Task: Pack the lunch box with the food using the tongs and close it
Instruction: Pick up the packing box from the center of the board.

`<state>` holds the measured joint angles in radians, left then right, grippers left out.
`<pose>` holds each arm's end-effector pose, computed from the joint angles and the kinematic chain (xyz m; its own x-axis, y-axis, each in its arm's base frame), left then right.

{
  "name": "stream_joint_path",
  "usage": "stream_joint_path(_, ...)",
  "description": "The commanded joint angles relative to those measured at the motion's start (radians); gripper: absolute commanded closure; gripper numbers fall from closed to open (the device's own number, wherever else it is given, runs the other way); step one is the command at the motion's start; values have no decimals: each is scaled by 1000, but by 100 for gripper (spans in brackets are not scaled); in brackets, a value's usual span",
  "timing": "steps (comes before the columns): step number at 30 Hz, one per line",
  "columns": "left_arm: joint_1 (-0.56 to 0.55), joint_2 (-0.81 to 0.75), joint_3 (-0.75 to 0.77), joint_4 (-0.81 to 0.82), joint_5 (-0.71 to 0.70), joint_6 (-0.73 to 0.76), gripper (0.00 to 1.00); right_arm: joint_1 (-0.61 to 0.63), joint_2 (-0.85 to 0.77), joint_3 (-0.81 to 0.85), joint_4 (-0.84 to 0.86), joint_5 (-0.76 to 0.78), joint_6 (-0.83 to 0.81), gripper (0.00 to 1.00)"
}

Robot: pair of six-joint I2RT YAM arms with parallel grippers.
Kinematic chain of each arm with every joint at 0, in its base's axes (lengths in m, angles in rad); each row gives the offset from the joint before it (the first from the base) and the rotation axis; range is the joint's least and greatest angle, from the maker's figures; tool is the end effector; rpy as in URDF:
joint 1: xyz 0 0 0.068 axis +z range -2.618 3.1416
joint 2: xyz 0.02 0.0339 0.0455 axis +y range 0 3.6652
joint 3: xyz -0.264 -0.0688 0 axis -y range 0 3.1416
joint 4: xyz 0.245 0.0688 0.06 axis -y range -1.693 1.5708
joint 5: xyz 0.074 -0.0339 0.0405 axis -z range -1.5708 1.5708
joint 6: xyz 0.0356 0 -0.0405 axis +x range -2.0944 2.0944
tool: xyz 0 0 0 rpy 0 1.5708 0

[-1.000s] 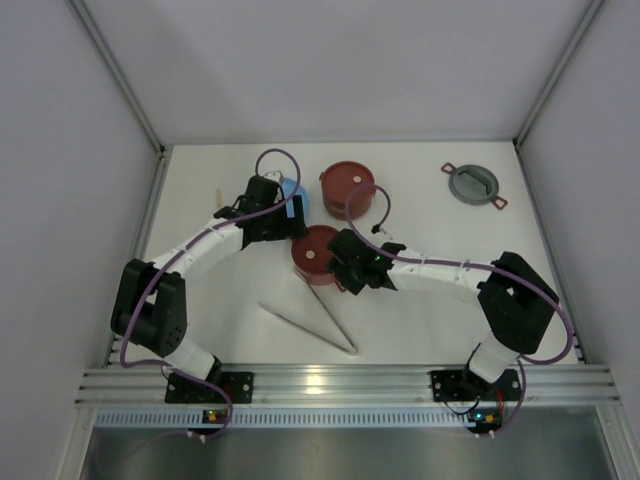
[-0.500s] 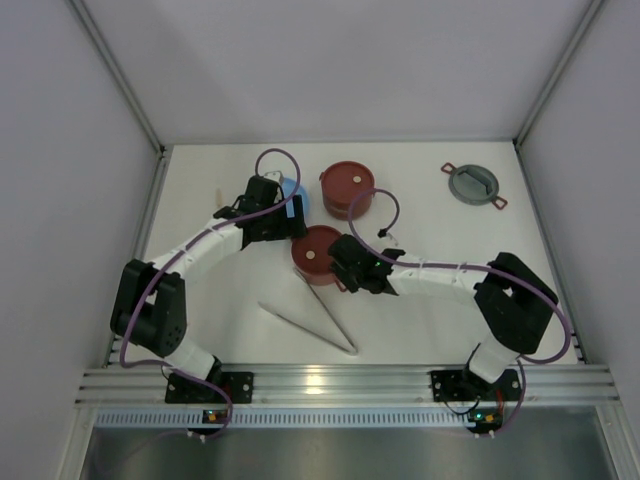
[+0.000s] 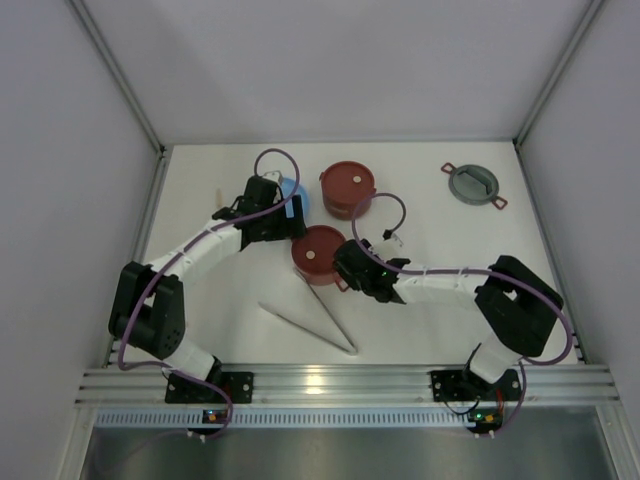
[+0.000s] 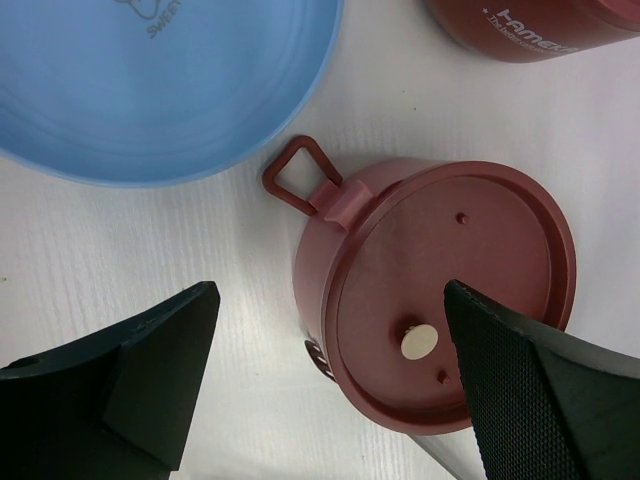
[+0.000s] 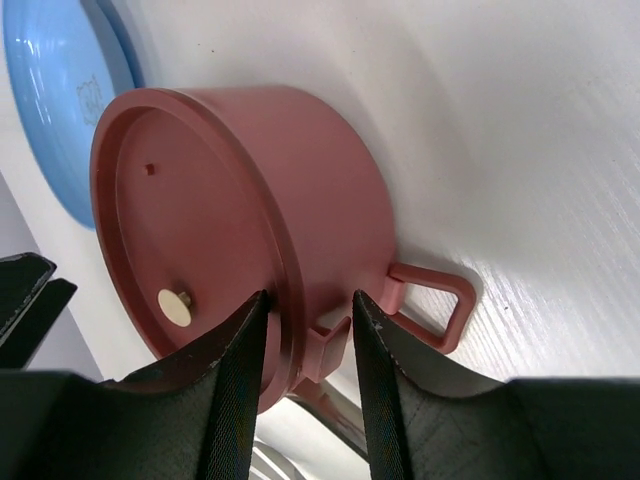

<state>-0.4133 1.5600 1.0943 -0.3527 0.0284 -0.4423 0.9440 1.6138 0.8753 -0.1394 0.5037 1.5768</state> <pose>0.3090 -0.1366 0.2411 -0.7837 -0.1235 -0.6088 0.0927 0.9458 -0.3112 0.2017 0.2492 0.1758 -0.5258 0.7671 -0.3675 0.4545 0.6186 0.6410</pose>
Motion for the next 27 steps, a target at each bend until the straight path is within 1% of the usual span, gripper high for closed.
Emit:
stream_joint_path(1,-2,-44,-10,21,-5,11,1,-8,12,-71,18,-3,-35,62)
stream_joint_path(5,-2,-48,-14,20,-8,11,1,-8,32,-94,61,-50,12,61)
stream_joint_path(10,-2,-51,-16,21,-8,11,1,-13,34,-130,104,-63,40,61)
stream_joint_path(13,-2,-48,-16,23,-8,11,1,-14,21,-139,106,-59,43,63)
stream_joint_path(14,-2,-49,-16,24,-7,10,1,-14,17,-142,104,-59,48,66)
stream_joint_path(16,-2,-46,-19,27,-7,8,1,-17,5,-154,104,-56,57,67)
stream_joint_path(18,-2,-46,-22,29,-5,5,1,-19,-3,-159,101,-63,63,70)
stream_joint_path(20,-2,-46,-24,29,-7,8,1,-19,-23,-159,92,-60,58,77)
stream_joint_path(23,-2,-52,-22,26,-10,7,1,-21,-60,-128,17,-37,17,86)
stream_joint_path(25,-2,-57,-22,24,-10,5,1,-21,-92,-89,-56,-16,-33,87)
stream_joint_path(27,-2,-67,-17,21,-13,2,1,-24,-121,-55,-112,-5,-96,94)
